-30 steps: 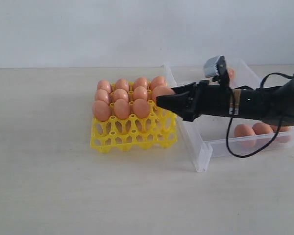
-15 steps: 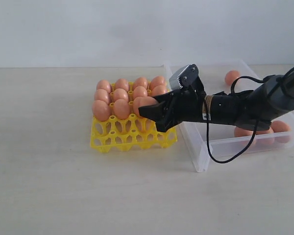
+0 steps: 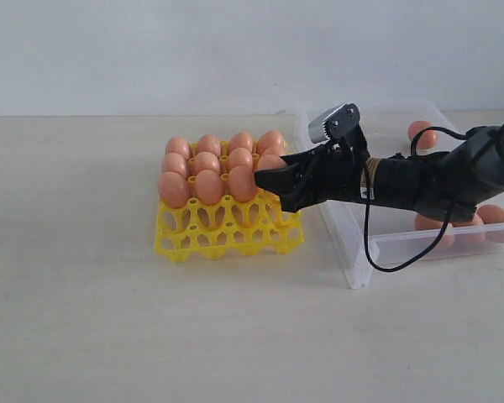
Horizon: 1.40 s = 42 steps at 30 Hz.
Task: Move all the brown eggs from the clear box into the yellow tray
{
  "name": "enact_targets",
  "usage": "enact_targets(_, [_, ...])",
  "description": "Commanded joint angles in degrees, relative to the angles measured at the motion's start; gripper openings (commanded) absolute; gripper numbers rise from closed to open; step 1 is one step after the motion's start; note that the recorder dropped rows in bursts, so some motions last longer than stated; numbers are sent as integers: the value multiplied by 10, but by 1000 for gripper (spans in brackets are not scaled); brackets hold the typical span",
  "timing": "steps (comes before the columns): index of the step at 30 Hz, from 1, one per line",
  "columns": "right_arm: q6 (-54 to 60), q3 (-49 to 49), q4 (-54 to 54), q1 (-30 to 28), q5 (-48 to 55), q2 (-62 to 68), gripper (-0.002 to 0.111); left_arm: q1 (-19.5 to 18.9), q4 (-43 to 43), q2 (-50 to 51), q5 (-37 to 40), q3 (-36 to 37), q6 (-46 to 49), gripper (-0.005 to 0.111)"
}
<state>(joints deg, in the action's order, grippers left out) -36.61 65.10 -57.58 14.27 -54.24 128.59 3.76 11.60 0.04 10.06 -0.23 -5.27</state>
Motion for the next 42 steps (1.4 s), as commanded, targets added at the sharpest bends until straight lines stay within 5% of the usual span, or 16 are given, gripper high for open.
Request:
enact_targets(1, [-33,8,-12,-5,35,18,0,3,-1,0,-2,2,-3,4])
enact_targets(14, [-158,19,-149,-10,268,0,0,3,-1,0,-2,2,-3,4])
enact_targets(19, [-172,14,-143,-55,209,-8,0,3,-1,0,-2,2,-3,4])
enact_targets(24, [-139,-18,-117,-85,-134,-8,0,3,-1,0,-2,2,-3,4])
enact_targets(31, [-59,-31,-66,-27,-38,-7,0,3,-1,0,-2,2,-3,4])
enact_targets(37, [19,-32,25,10,-99,-7,0,3,-1,0,-2,2,-3,4])
enact_targets(42, [39,-33,-6,24,-131,-39,0,3,-1,0,-2,2,-3,4])
